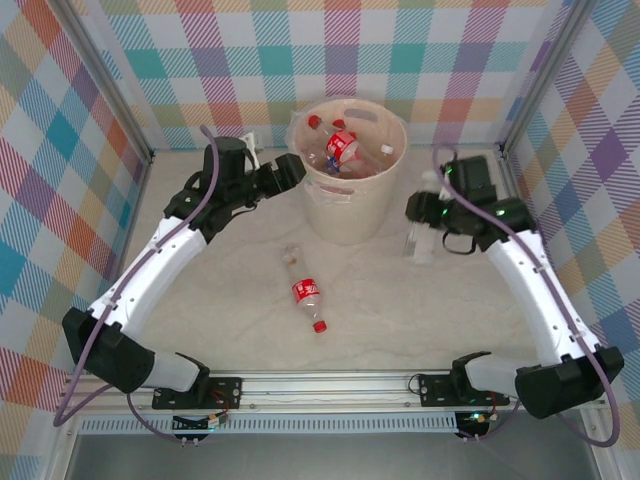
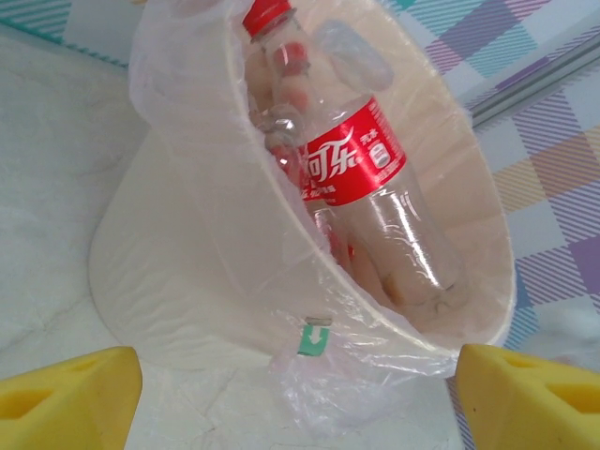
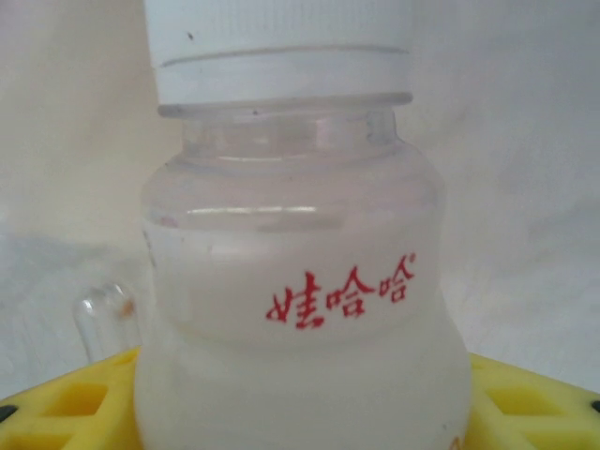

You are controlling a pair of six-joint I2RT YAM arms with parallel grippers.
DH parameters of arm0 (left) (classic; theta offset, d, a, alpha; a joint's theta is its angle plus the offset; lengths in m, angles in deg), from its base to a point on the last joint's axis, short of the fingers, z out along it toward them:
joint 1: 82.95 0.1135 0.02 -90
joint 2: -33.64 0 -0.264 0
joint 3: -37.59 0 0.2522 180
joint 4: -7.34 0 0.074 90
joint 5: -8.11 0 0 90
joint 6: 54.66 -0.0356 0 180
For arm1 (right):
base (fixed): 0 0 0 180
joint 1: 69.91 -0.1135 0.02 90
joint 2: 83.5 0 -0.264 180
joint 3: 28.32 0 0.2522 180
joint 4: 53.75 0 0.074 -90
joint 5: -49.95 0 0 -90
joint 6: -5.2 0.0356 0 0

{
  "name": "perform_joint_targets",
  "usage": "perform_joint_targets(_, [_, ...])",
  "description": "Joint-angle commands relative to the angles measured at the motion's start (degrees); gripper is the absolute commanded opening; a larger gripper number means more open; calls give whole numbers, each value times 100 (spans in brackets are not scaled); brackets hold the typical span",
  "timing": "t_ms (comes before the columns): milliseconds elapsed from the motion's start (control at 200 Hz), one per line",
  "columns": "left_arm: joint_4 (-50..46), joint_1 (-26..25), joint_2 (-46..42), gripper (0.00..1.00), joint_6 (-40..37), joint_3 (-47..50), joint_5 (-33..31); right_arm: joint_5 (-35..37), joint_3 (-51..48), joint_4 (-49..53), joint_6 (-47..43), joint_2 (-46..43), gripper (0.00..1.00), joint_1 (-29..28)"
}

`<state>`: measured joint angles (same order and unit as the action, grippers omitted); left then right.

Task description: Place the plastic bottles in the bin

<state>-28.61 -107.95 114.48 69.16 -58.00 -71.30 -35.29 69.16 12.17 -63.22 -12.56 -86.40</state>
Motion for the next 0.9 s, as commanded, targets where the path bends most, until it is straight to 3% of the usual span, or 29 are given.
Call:
perform_joint_targets(0, [223, 43, 375, 86, 266, -233, 241, 165, 1070, -258, -985, 203, 55, 137])
perform_joint_targets(210, [382, 17, 951, 85, 501, -529, 532, -693, 2554, -1545, -1553, 1046, 55, 138])
perform_joint_targets(455, [-154, -47, 1201, 85, 336, -709, 145, -1520, 4011, -2837, -2245, 2802, 57, 6])
perform_joint_targets(690, [-316, -56, 1026, 85, 291, -462, -126, -1999, 5677, -2136, -2670, 4459, 57, -60])
perform_joint_targets(895, [-335, -60, 1087, 85, 295, -453, -140, -2108, 5257, -1939, -2888, 4653, 57, -156])
